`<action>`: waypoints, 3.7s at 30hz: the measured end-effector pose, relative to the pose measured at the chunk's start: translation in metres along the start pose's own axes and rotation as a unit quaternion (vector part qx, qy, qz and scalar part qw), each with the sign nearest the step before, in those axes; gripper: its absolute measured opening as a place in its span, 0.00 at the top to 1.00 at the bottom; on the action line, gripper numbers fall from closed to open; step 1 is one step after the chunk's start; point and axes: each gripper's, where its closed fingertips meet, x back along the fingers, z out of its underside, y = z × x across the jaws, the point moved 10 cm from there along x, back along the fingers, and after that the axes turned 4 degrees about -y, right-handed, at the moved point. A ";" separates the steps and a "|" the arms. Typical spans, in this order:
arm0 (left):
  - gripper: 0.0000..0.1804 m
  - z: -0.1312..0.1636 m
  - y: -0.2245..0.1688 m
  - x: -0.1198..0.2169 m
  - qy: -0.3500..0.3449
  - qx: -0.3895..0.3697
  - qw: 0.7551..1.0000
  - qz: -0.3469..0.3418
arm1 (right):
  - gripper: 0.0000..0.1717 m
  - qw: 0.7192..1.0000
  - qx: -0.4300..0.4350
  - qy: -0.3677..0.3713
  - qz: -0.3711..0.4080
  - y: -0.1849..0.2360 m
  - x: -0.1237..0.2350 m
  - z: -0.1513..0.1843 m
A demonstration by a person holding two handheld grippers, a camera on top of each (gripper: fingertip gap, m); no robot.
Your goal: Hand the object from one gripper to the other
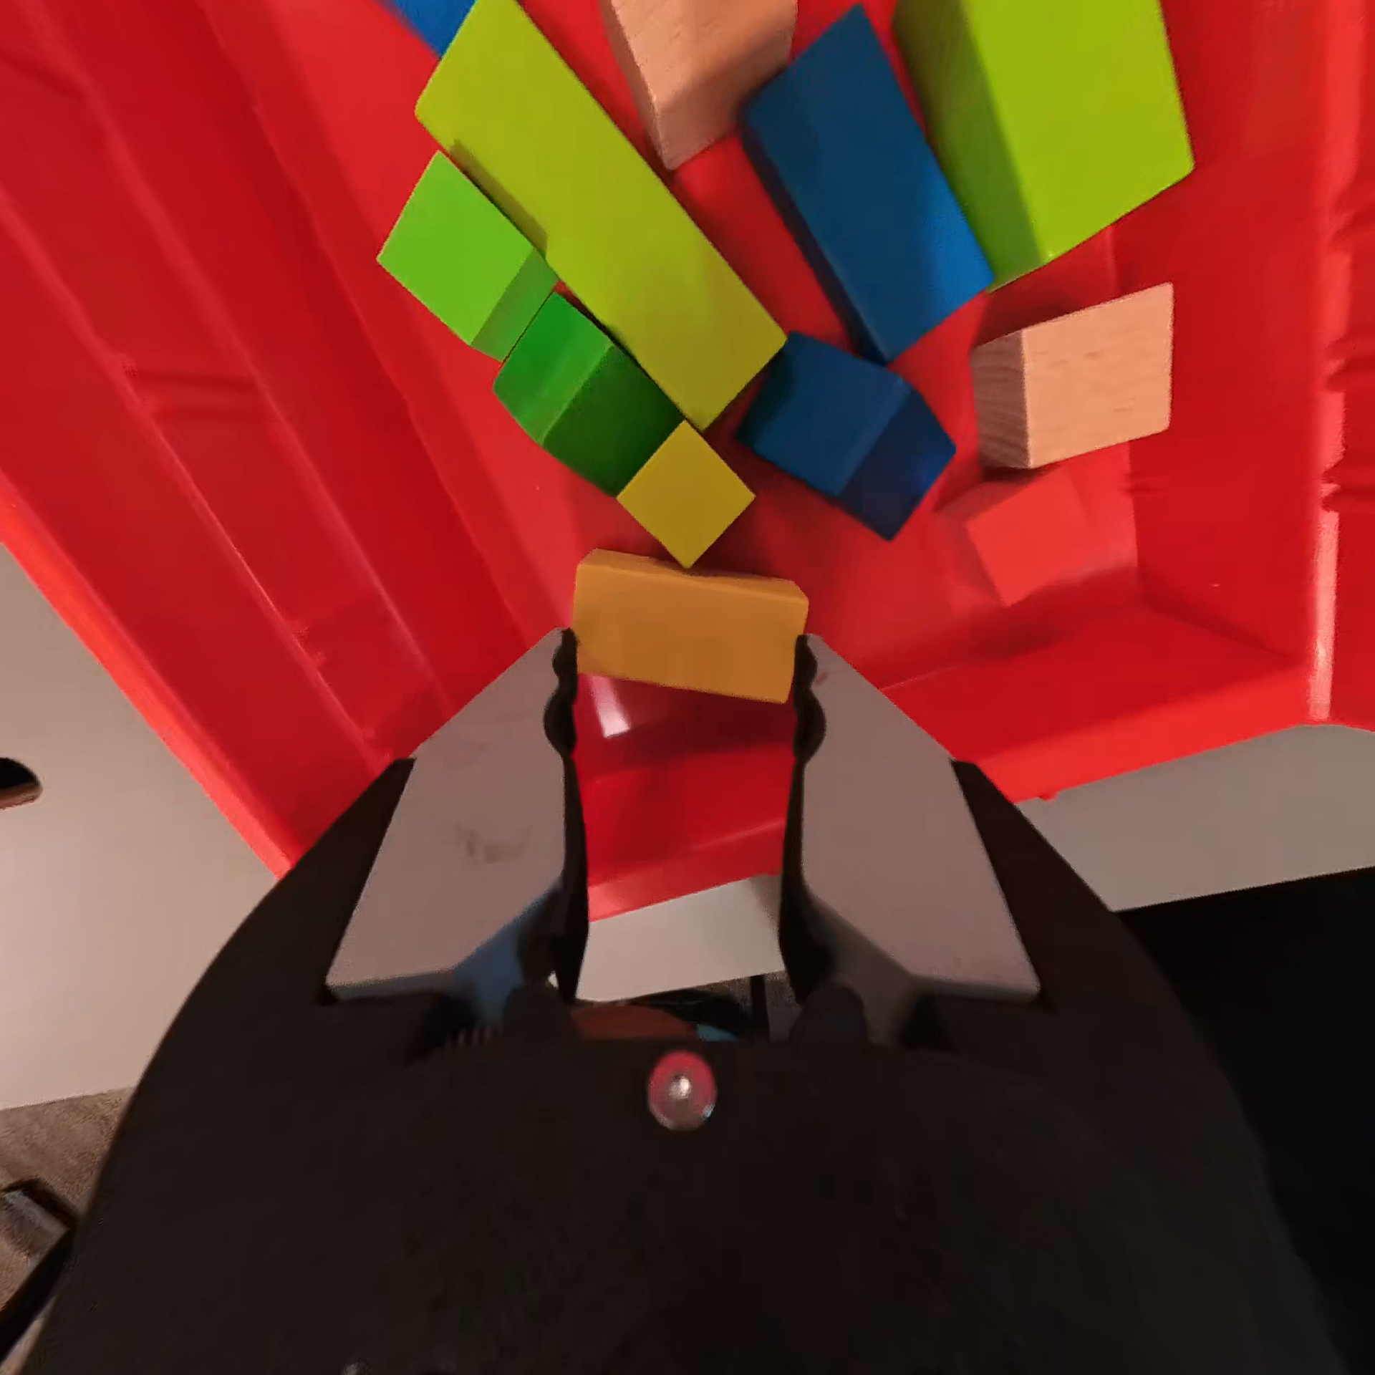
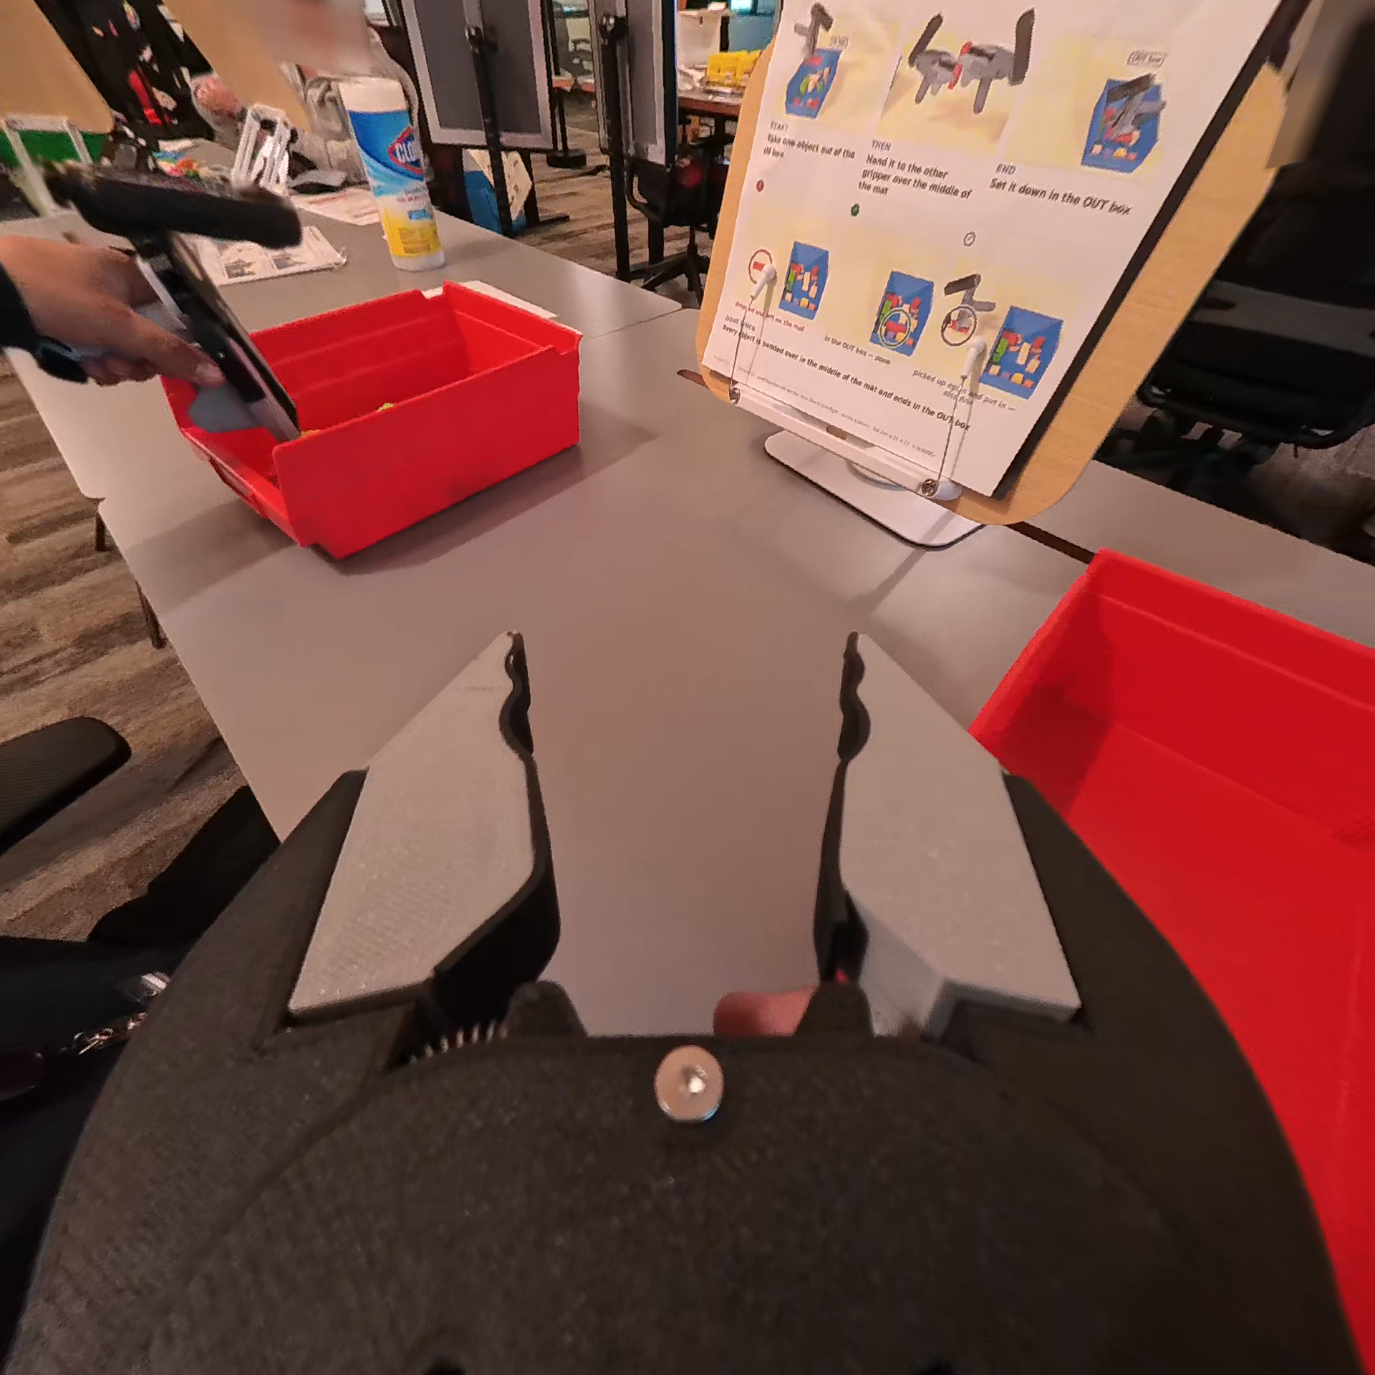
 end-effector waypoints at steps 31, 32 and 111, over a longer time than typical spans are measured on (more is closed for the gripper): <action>0.62 -0.004 0.002 -0.016 0.001 -0.105 0.994 -0.007 | 0.55 1.000 0.014 0.006 -0.012 0.004 -0.005 0.003; 0.62 -0.005 -0.001 -0.007 -0.024 -0.108 0.994 -0.023 | 0.55 1.000 0.011 0.009 -0.018 0.004 -0.007 0.003; 0.62 0.029 -0.030 0.035 -0.300 0.108 0.946 -0.056 | 0.59 0.994 0.050 0.079 0.050 -0.024 -0.020 -0.013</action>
